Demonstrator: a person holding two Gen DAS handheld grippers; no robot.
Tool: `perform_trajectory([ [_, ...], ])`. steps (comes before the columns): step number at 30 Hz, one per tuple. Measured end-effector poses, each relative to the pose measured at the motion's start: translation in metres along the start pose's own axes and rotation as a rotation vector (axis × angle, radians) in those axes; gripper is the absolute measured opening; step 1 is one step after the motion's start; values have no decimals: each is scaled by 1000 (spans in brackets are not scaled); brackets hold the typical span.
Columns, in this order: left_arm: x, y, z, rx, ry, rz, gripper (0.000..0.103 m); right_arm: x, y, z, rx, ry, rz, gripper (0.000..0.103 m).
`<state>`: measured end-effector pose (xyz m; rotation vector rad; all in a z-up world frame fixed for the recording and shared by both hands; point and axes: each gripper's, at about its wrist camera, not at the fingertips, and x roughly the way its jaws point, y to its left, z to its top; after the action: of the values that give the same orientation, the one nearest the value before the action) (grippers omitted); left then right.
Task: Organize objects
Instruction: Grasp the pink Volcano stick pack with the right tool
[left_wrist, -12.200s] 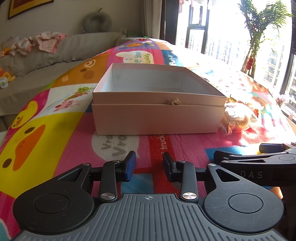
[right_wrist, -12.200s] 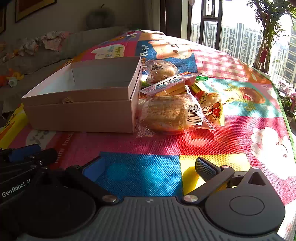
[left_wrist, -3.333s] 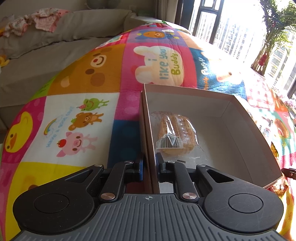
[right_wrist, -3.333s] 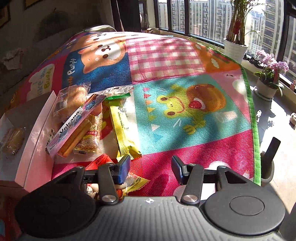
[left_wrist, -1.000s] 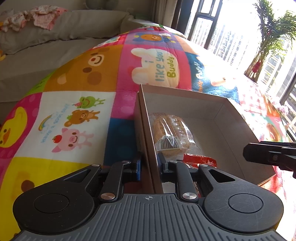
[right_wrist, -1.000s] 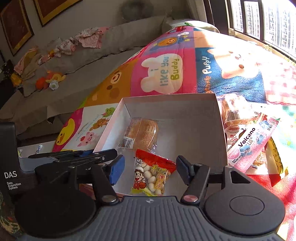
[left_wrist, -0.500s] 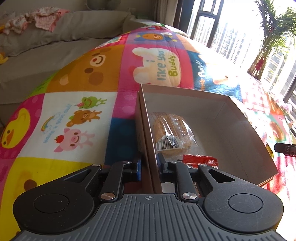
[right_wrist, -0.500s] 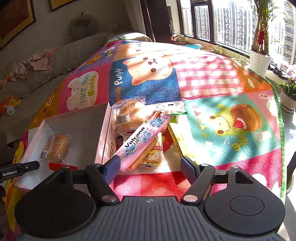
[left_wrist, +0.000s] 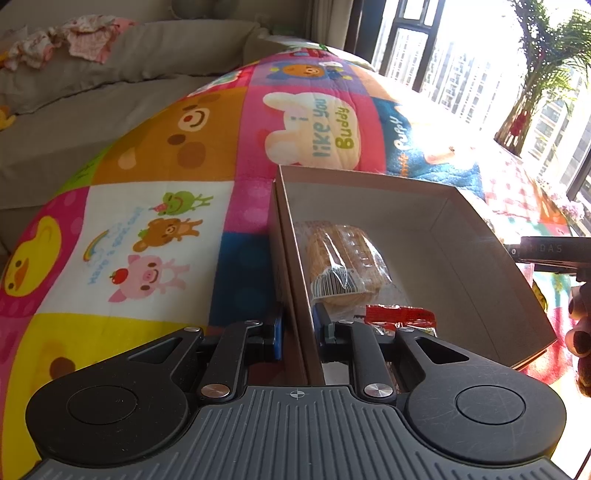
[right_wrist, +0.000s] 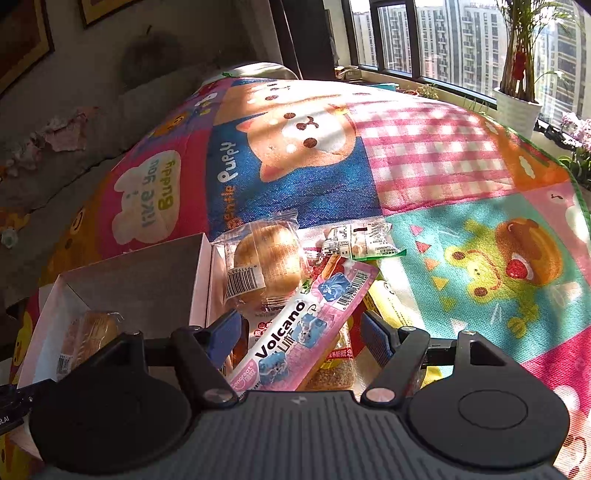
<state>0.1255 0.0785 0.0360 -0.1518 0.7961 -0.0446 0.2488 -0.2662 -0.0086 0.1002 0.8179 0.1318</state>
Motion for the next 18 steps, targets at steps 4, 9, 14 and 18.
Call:
perform_trajectory([
  [4, 0, 1, -1, -1, -1, -4, 19, 11, 4, 0, -41, 34, -35, 64],
  [9, -1, 0, -1, -4, -2, -8, 19, -3, -2, -9, -60, 58, -6, 50],
  [14, -1, -1, 0, -5, -1, -12, 19, -32, -11, -34, -98, 89, 20, 44],
  [18, -2, -1, 0, -4, -1, -12, 20, -56, -20, -63, -126, 150, 53, 43],
])
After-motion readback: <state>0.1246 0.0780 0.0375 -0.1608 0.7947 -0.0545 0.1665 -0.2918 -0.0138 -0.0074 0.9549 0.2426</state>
